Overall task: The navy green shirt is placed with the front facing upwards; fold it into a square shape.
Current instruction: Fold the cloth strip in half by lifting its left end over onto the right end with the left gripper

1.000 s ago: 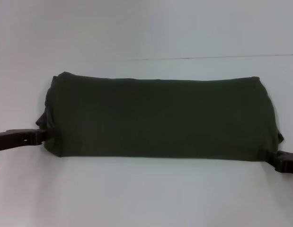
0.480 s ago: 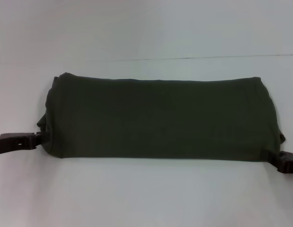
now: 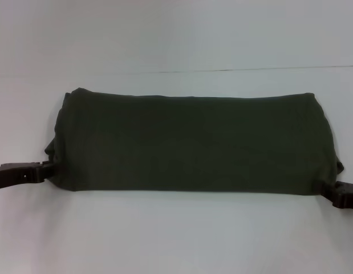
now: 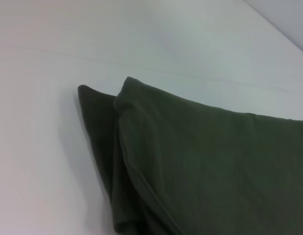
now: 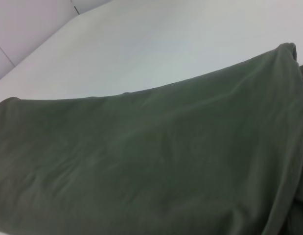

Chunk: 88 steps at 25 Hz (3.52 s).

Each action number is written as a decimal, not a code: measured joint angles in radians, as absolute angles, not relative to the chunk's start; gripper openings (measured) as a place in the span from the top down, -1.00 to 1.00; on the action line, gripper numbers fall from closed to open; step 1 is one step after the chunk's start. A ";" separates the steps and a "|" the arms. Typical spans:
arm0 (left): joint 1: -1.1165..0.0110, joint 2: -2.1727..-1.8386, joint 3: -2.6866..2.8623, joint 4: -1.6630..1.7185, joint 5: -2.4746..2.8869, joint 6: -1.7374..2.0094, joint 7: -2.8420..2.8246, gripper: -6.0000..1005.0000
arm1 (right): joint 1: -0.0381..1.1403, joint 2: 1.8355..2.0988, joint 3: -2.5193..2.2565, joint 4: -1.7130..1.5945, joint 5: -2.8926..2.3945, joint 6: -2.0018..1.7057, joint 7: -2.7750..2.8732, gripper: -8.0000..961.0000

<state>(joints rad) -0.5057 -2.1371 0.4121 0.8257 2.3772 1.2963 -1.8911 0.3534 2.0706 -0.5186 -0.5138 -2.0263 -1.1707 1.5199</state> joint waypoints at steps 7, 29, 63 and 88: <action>-0.505 -2.137 0.408 0.825 2.381 1.305 -1.906 0.35 | 0.355 2.070 -0.518 -0.515 -2.034 -1.172 1.518 0.82; -0.500 -2.137 0.409 0.827 2.433 1.302 -1.936 -0.73 | 0.357 2.071 -0.529 -0.514 -2.036 -1.172 1.517 0.83; -0.511 -2.137 0.445 0.835 2.458 1.280 -1.967 0.94 | 0.358 2.069 -0.529 -0.514 -2.039 -1.172 1.520 0.83; -0.505 -2.136 0.471 0.887 2.493 1.293 -1.894 -0.32 | 0.366 2.068 -0.529 -0.514 -2.040 -1.169 1.527 0.83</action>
<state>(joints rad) -0.5053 -2.1364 0.4706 0.8866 2.4926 1.2934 -1.8940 0.3663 2.0677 -0.5292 -0.5138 -2.0405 -1.1692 1.5265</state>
